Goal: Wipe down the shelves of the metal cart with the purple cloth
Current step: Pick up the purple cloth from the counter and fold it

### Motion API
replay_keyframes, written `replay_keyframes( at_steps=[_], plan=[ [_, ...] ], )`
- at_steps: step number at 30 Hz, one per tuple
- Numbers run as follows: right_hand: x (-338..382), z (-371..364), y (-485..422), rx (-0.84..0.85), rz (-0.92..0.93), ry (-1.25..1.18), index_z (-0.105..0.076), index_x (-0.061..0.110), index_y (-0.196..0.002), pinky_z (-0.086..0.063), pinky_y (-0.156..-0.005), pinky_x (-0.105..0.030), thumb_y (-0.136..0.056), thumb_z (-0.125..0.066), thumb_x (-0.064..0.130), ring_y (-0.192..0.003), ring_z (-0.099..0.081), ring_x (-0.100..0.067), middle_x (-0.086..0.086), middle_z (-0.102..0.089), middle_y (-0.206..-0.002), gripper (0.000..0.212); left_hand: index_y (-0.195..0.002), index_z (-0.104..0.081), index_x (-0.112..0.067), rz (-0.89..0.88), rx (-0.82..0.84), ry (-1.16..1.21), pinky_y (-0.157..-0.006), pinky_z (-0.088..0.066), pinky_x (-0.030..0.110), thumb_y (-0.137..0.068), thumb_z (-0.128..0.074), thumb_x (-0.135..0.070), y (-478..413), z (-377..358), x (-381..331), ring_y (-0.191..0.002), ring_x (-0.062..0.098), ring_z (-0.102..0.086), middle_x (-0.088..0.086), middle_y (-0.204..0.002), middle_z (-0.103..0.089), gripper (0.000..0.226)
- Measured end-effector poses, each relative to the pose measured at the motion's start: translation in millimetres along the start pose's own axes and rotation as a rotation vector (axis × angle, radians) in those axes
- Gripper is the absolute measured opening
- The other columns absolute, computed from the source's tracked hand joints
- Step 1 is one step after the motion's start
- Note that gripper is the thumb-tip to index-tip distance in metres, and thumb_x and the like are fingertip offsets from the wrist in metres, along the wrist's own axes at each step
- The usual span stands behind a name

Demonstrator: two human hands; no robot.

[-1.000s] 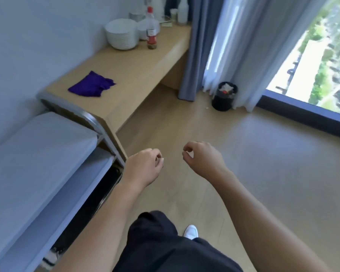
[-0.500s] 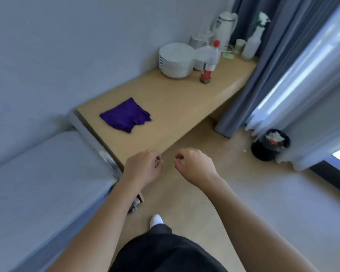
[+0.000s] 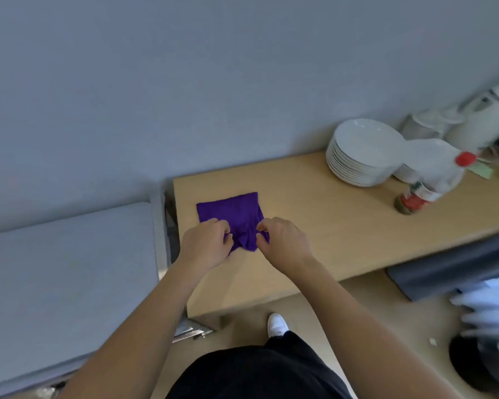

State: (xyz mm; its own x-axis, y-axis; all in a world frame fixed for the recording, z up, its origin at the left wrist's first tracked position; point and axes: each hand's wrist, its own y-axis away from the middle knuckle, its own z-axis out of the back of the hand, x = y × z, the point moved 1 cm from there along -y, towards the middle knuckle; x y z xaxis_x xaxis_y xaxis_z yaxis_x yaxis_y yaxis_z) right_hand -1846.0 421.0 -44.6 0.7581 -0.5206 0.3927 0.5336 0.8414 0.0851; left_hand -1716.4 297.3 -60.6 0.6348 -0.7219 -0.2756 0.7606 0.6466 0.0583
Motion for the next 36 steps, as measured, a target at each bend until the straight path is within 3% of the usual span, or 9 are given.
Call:
replay_keyframes(
  at_steps=[3, 11, 14, 17, 21, 26, 29, 31, 36],
  plan=[
    [-9, -3, -36, 0.079, 0.102, 0.055, -0.058, 0.023, -0.115, -0.04, -0.07, -0.029, -0.095, -0.046, 0.032, -0.103, -0.054, -0.02, 0.003, -0.059, -0.109, 0.025, -0.096, -0.062, -0.022, 0.135, 0.008, 0.039, -0.067, -0.05, 0.033, -0.095, -0.049, -0.031, -13, -11, 0, -0.078, 0.016, -0.058, -0.006, -0.088, -0.059, 0.015],
    [4, -35, -108, 0.251, 0.294, 0.109, -0.049, 0.022, -0.13, -0.049, -0.082, -0.035, -0.096, -0.047, 0.029, -0.113, -0.049, -0.02, 0.0, -0.053, -0.126, 0.035, -0.105, -0.059, -0.02, 0.362, 0.065, 0.083, -0.076, -0.054, 0.039, -0.096, -0.048, -0.033, -27, -33, 25, -0.084, 0.017, -0.059, -0.003, -0.099, -0.059, 0.02],
    [1, -50, -122, 0.273, 0.222, 0.154, -0.045, 0.02, -0.133, -0.048, -0.087, -0.037, -0.097, -0.047, 0.028, -0.119, -0.044, -0.025, -0.006, -0.046, -0.133, 0.037, -0.121, -0.054, -0.017, 0.38, 0.053, 0.108, -0.079, -0.054, 0.038, -0.098, -0.047, -0.032, -42, -38, 34, -0.095, 0.019, -0.059, 0.001, -0.115, -0.057, 0.028],
    [-6, -60, -126, 0.299, 0.028, 0.199, -0.036, 0.025, -0.14, -0.046, -0.093, -0.04, -0.098, -0.047, 0.031, -0.122, -0.038, -0.032, -0.016, -0.036, -0.138, 0.044, -0.133, -0.046, -0.016, 0.408, 0.062, 0.107, -0.083, -0.052, 0.037, -0.099, -0.046, -0.03, -56, -48, 40, -0.107, 0.024, -0.055, 0.008, -0.125, -0.052, 0.036],
    [-15, -68, -124, 0.358, -0.07, 0.214, -0.02, 0.033, -0.149, -0.042, -0.097, -0.04, -0.097, -0.049, 0.038, -0.12, -0.039, -0.033, -0.018, -0.035, -0.136, 0.06, -0.136, -0.043, -0.018, 0.356, 0.134, -0.004, -0.092, -0.044, 0.034, -0.1, -0.046, -0.034, -65, -64, 35, -0.114, 0.025, -0.049, 0.011, -0.13, -0.048, 0.04],
    [-12, -76, -127, 0.306, -0.026, 0.163, -0.031, 0.031, -0.143, -0.043, -0.098, -0.04, -0.097, -0.048, 0.03, -0.121, -0.039, -0.034, -0.017, -0.034, -0.141, 0.049, -0.134, -0.046, -0.017, 0.373, 0.049, 0.132, -0.093, -0.048, 0.032, -0.097, -0.054, -0.027, -64, -71, 37, -0.113, 0.023, -0.047, 0.011, -0.129, -0.045, 0.039],
    [-8, -72, -126, 0.293, -0.046, -0.046, -0.043, 0.03, -0.132, -0.046, -0.081, -0.031, -0.094, -0.044, 0.009, -0.111, -0.04, -0.027, -0.009, -0.033, -0.136, 0.043, -0.13, -0.047, -0.019, 0.367, 0.058, 0.251, -0.088, -0.051, 0.033, -0.095, -0.056, -0.016, -66, -71, 37, -0.103, 0.021, -0.049, 0.008, -0.123, -0.044, 0.036],
    [-7, -68, -125, 0.281, -0.065, -0.128, -0.048, 0.028, -0.123, -0.042, -0.076, -0.027, -0.092, -0.04, 0.006, -0.106, -0.04, -0.024, -0.007, -0.033, -0.132, 0.039, -0.126, -0.05, -0.021, 0.352, 0.056, 0.314, -0.085, -0.052, 0.032, -0.095, -0.057, -0.014, -68, -70, 37, -0.096, 0.019, -0.053, 0.006, -0.121, -0.044, 0.033],
    [-10, -69, -119, 0.197, -0.103, 0.146, -0.049, 0.019, -0.119, -0.042, -0.096, -0.037, -0.088, -0.053, 0.005, -0.117, -0.034, -0.03, -0.011, -0.027, -0.139, 0.034, -0.128, -0.053, -0.022, 0.312, 0.094, 0.387, -0.084, -0.048, 0.024, -0.095, -0.059, -0.023, -67, -69, 32, -0.095, 0.014, -0.056, 0.001, -0.123, -0.047, 0.033]
  ],
)
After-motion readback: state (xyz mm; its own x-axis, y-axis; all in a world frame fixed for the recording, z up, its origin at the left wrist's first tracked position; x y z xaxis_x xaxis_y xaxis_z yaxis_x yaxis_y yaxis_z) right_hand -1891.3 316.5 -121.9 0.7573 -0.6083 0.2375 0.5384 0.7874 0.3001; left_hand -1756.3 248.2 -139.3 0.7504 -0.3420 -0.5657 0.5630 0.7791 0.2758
